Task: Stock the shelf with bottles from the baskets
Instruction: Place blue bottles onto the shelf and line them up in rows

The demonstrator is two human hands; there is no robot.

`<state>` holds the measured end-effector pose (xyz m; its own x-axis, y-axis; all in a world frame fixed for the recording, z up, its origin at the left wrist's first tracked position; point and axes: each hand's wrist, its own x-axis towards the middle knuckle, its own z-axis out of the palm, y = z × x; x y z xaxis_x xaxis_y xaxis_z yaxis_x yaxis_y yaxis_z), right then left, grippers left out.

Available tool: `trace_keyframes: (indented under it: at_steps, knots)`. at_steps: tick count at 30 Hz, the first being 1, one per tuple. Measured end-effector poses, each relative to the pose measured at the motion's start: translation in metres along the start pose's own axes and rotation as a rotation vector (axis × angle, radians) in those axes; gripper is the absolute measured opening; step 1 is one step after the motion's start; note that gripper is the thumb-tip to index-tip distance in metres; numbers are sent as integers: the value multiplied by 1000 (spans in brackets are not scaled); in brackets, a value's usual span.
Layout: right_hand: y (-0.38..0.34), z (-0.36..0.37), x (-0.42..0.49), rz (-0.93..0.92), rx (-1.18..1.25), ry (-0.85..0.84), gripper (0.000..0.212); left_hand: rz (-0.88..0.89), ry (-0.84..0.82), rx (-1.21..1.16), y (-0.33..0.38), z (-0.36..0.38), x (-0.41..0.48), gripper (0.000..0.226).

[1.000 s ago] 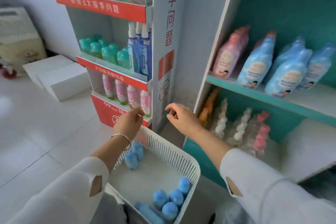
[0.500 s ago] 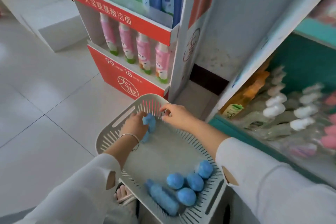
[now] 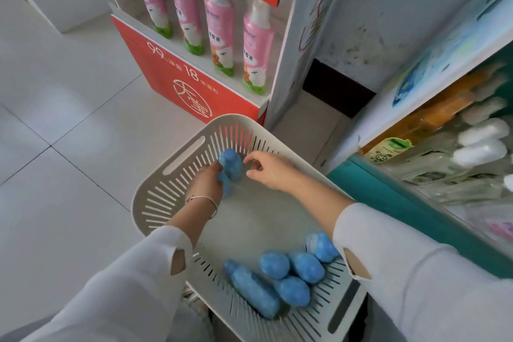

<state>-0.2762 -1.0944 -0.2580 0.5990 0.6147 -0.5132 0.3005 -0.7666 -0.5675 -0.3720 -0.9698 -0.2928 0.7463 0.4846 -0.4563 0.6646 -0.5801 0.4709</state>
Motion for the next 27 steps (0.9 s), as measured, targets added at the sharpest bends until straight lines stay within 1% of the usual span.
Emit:
trace_keyframes:
  at_steps: [5, 9, 11, 15, 18, 22, 27]
  knots:
    - [1, 7, 0, 3, 47, -18, 34, 25, 41, 13, -4, -6, -13, 33]
    - [-4, 7, -4, -1, 35, -15, 38, 64, 64, 42, 3, -20, -27, 29]
    - [-8, 6, -8, -4, 37, -28, 43, 81, 94, 34, 11, -30, -31, 30]
    - [-14, -1, -21, -9, 84, -38, 61, 134, 161, -86, 32, -49, -38, 39]
    - [-20, -15, -39, -10, 152, 2, 62, 203, 205, -141, 54, -64, -49, 35]
    - [-33, -43, -70, -62, 244, 76, 58, 288, 248, -205, 88, -88, -68, 32]
    - [-50, -83, -122, -73, 290, 235, 60, 382, 228, -349, 132, -119, -103, 35]
